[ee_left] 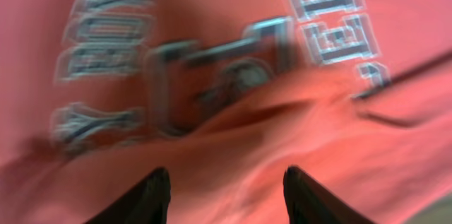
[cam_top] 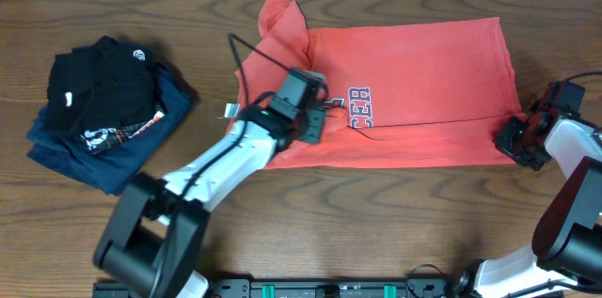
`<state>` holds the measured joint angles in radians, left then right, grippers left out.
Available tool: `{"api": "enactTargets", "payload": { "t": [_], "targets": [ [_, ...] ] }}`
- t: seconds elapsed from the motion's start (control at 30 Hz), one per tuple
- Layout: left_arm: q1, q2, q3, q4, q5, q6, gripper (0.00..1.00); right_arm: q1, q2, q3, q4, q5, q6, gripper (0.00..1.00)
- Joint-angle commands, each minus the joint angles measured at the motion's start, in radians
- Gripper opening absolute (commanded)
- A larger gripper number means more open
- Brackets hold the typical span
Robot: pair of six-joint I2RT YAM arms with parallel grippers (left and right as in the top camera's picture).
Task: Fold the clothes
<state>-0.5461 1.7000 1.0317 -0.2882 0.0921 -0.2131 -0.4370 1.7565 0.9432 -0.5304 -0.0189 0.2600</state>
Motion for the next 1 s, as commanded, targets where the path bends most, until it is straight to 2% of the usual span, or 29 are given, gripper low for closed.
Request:
{"api": "enactTargets", "payload": {
  "t": [0.0, 0.13, 0.23, 0.33, 0.7, 0.97],
  "targets": [
    [0.043, -0.055, 0.007, -0.073, -0.085, -0.048, 0.53, 0.005, 0.02, 0.013, -0.043, 0.004, 0.016, 0.22],
    [0.088, -0.053, -0.005, -0.175, -0.086, -0.055, 0.53, 0.005, 0.01, 0.162, -0.149, -0.028, 0.015, 0.27],
    [0.106, -0.053, -0.016, -0.18, -0.085, -0.055, 0.53, 0.005, 0.009, 0.294, -0.229, -0.022, 0.008, 0.3],
    [0.109, -0.053, -0.022, -0.181, -0.085, -0.055, 0.53, 0.005, 0.009, 0.351, -0.266, 0.033, 0.004, 0.32],
    [0.109, -0.052, -0.089, -0.17, -0.085, -0.152, 0.53, 0.001, 0.038, 0.237, -0.174, 0.09, 0.004, 0.33],
    [0.109, -0.043, -0.164, -0.05, -0.085, -0.152, 0.53, -0.001, 0.085, 0.223, -0.145, 0.09, 0.005, 0.33]
  ]
}}
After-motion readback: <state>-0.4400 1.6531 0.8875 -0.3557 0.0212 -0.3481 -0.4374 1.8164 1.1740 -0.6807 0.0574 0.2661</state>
